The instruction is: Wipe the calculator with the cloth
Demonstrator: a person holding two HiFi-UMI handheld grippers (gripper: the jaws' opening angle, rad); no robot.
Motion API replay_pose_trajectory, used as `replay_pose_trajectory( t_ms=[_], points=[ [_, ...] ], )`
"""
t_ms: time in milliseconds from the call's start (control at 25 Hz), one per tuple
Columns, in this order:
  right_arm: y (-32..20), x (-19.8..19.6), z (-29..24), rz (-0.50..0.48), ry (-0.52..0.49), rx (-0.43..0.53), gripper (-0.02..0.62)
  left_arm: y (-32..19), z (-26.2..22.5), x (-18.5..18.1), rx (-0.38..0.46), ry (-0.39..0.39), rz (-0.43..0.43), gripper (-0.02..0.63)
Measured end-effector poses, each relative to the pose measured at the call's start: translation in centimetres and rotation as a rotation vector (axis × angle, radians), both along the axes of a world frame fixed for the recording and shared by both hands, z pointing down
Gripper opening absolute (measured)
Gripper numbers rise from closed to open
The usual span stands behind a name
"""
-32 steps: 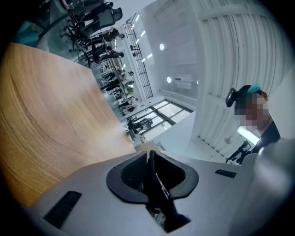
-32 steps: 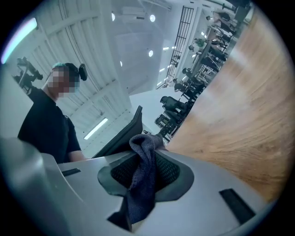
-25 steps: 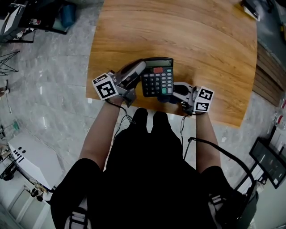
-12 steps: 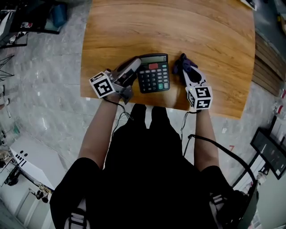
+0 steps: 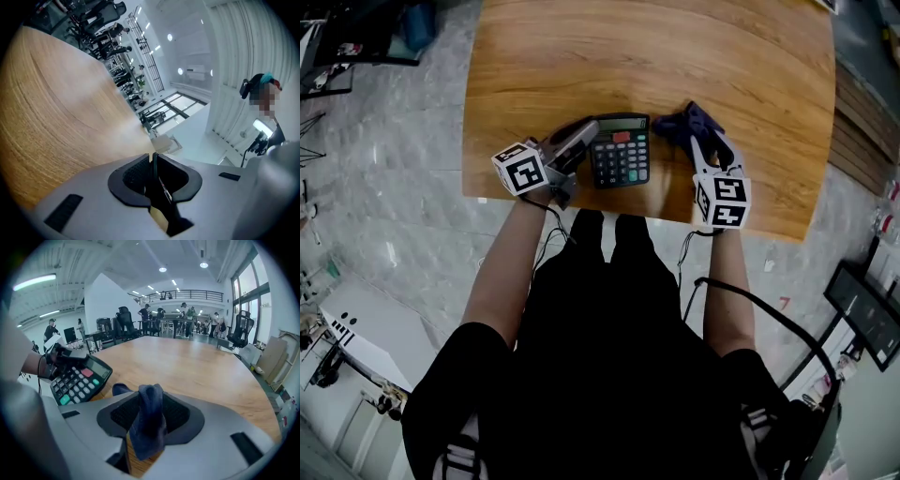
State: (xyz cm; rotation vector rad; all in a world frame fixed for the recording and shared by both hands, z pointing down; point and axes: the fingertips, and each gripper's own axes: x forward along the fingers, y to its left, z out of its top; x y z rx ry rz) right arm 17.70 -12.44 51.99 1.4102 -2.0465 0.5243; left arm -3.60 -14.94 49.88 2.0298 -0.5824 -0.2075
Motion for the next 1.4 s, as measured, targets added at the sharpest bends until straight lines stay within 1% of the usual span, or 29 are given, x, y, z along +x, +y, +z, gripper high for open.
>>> replay_pose_trajectory(
  t_ms=[80, 200, 320, 440, 560, 720, 760, 840, 960, 1080, 1120, 1200, 1240, 1400],
  points=[
    [0.2, -0.6, -0.7, -0.009, -0.015, 0.011, 0.115, 0.3, 0.8, 0.3, -0.003, -0.038, 0.018, 0.063],
    [0.7, -2.0, -0.4, -0.029, -0.015, 0.0, 0.115, 0.7, 1.9, 0.7, -0.004, -0.097, 0.042, 0.063],
    [1.2, -3.2, -0.1, -0.036, -0.031, -0.004, 0.115, 0.8, 2.6, 0.7, -0.008, -0.138, 0.039, 0.061],
    [1.7, -5.5, 0.0, -0.088, -0.037, 0.006, 0.115, 0.3, 2.8, 0.7, 0.01, -0.188, 0.037, 0.063],
    [2.6, -8.6, 0.0, -0.151, -0.052, 0.011, 0.115, 0.1, 3.0, 0.7, 0.05, -0.283, 0.048, 0.067],
    [3.0, -11.9, -0.1, -0.192, -0.091, 0.015, 0.115, 0.0, 3.5, 0.1, 0.139, -0.462, 0.061, 0.074],
    [3.0, -12.3, 0.1, -0.197, -0.094, 0.012, 0.115, 0.0, 3.6, 0.0, 0.158, -0.497, 0.062, 0.075],
    [3.1, -12.7, 0.3, -0.2, -0.102, 0.004, 0.115, 0.0, 3.8, 0.1, 0.179, -0.543, 0.058, 0.078],
    [3.2, -13.2, 0.9, -0.199, -0.116, -0.025, 0.115, 0.0, 4.2, -0.1, 0.184, -0.61, 0.047, 0.086],
    [3.2, -13.2, 1.8, -0.19, -0.128, -0.048, 0.115, -0.1, 4.4, 0.0, 0.167, -0.63, 0.051, 0.086],
    [3.2, -13.1, 2.0, -0.185, -0.13, -0.05, 0.115, -0.1, 4.4, 0.0, 0.173, -0.649, 0.053, 0.087],
    [3.2, -13.2, 2.2, -0.178, -0.139, -0.054, 0.115, -0.2, 4.3, 0.1, 0.215, -0.717, 0.054, 0.091],
    [3.2, -13.2, 2.2, -0.175, -0.144, -0.056, 0.115, -0.2, 4.2, 0.1, 0.251, -0.759, 0.055, 0.091],
    [3.2, -13.4, 2.4, -0.164, -0.154, -0.061, 0.115, 0.0, 3.9, 0.3, 0.441, -0.929, 0.064, 0.098]
  ],
)
